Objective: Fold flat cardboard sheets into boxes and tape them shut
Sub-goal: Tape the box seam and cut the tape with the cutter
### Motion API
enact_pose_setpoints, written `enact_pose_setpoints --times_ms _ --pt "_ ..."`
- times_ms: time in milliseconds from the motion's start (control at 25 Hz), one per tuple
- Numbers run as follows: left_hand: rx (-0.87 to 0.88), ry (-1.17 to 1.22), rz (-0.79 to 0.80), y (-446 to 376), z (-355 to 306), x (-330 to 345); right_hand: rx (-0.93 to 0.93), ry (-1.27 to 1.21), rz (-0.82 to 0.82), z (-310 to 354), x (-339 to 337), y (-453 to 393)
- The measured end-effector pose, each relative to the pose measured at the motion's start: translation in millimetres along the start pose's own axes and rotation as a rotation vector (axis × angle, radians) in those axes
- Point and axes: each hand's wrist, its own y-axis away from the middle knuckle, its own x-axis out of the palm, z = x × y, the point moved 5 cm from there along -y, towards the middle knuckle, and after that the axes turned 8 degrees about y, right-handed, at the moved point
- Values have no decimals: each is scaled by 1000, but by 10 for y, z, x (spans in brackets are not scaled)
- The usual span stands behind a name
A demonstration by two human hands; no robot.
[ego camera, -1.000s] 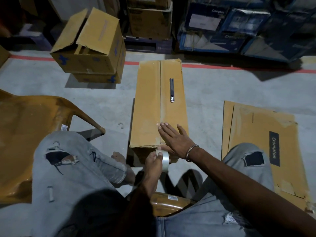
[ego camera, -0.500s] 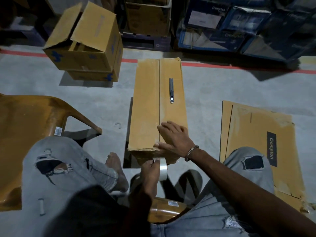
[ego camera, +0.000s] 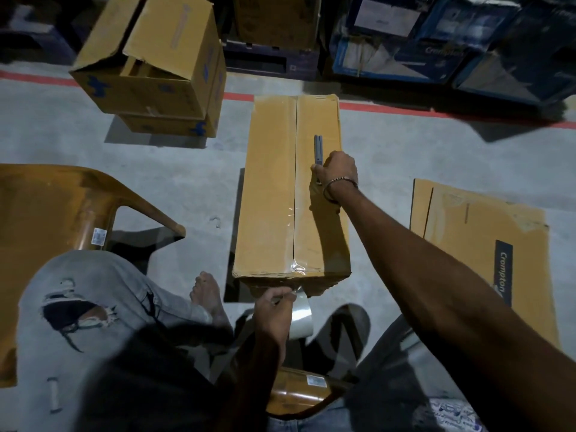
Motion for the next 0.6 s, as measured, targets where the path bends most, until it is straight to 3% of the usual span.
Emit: enact_pose_setpoints --times_ms 360,520,600 --pt "-17 3 47 58 -31 -19 73 -18 316 -106 -236 229" --pt "-19 2 44 89 -32 -17 43 -578 577 -493 -507 1016" --pt "4 -8 39 100 -24 -24 -80 -702 638 -702 -619 1567"
